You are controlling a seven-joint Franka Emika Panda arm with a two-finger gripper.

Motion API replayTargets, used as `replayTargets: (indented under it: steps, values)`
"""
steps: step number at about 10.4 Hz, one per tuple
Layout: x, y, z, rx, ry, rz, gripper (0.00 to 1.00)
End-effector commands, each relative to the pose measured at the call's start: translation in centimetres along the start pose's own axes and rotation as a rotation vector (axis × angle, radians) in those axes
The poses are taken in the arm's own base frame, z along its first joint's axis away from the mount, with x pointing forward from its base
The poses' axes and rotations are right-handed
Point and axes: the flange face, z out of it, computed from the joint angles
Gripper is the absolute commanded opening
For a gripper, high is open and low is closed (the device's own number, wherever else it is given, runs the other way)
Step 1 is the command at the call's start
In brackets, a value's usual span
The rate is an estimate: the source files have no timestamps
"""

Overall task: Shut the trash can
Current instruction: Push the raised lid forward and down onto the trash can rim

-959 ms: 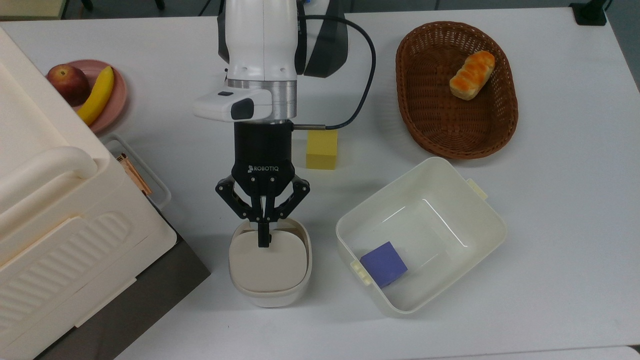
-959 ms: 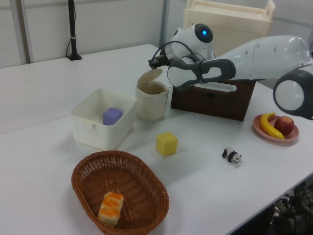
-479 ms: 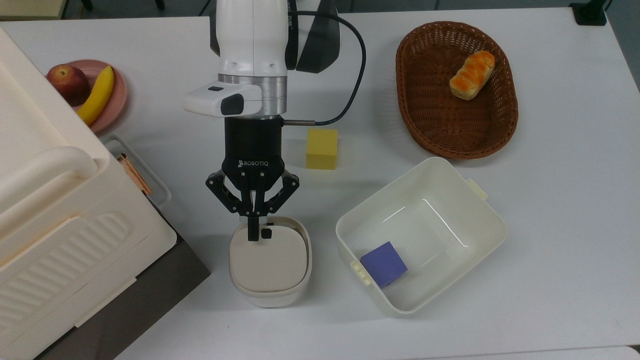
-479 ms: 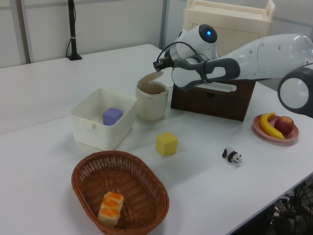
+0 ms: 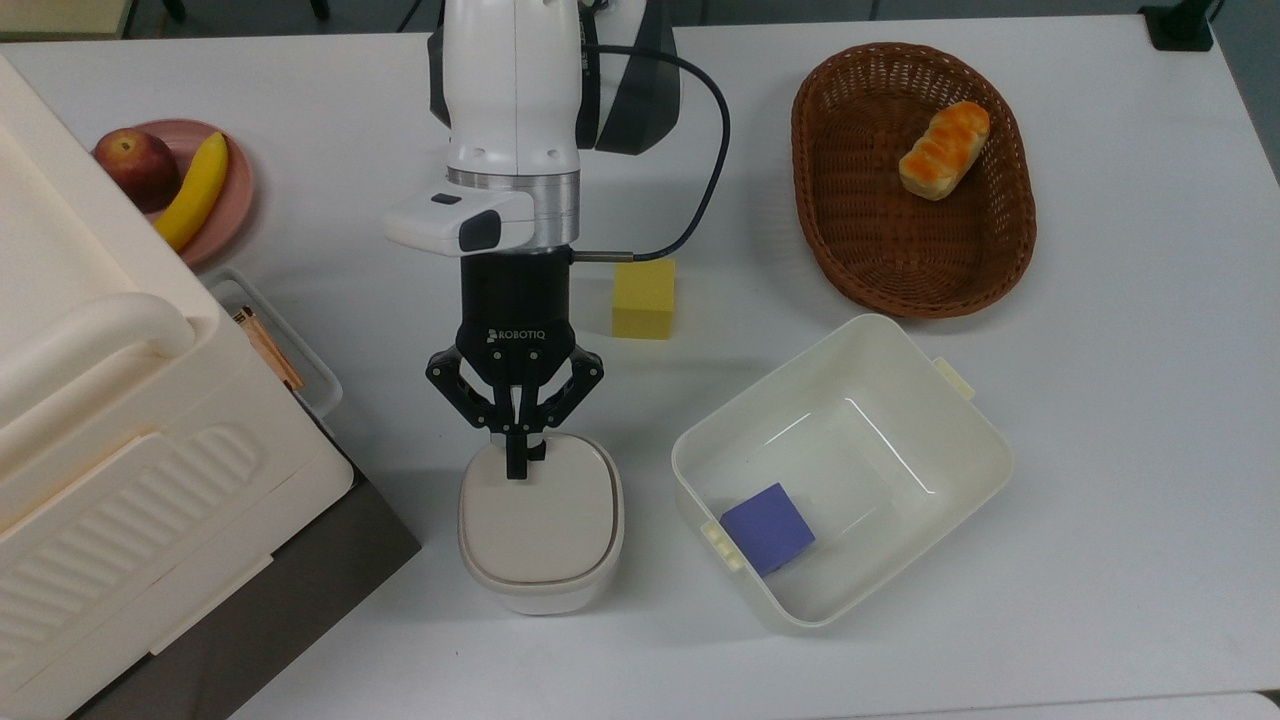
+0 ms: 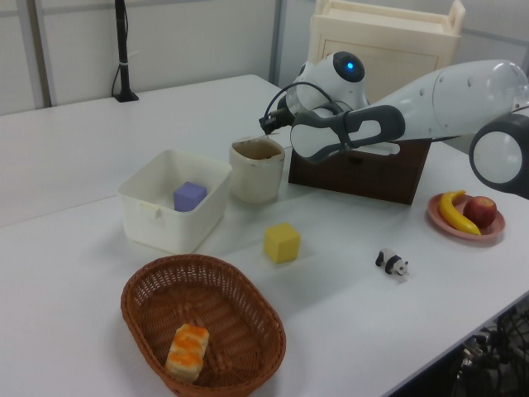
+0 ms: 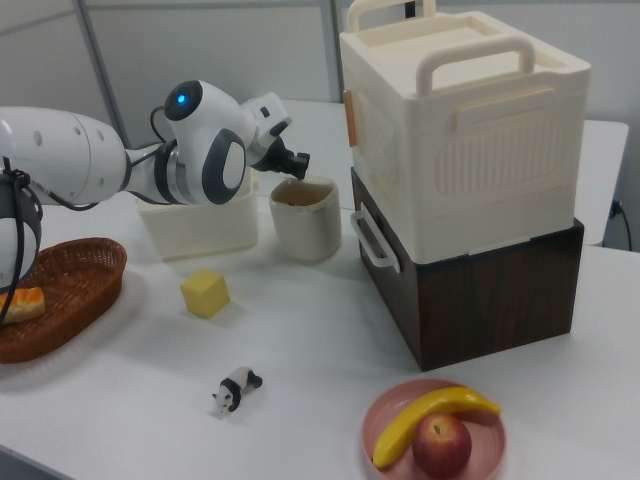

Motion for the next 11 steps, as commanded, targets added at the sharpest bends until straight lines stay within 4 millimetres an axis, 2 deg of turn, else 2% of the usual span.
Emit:
replayTargets:
  steps: [1, 3, 7, 10, 11]
  values:
    - [-2.0, -0.5, -0.9, 0.006, -0.032, -0.046, 0.00]
    - [-2.2, -0.7, -0.9, 0.005, -0.036, -0.063, 0.00]
    - [-3.8, -1.2, 0.3, 0.002, -0.070, -0.105, 0.00]
    - [-6.3, -1.9, 3.3, 0.005, -0.121, -0.146, 0.00]
    - [-6.3, -1.9, 3.3, 0.004, -0.121, -0.150, 0.00]
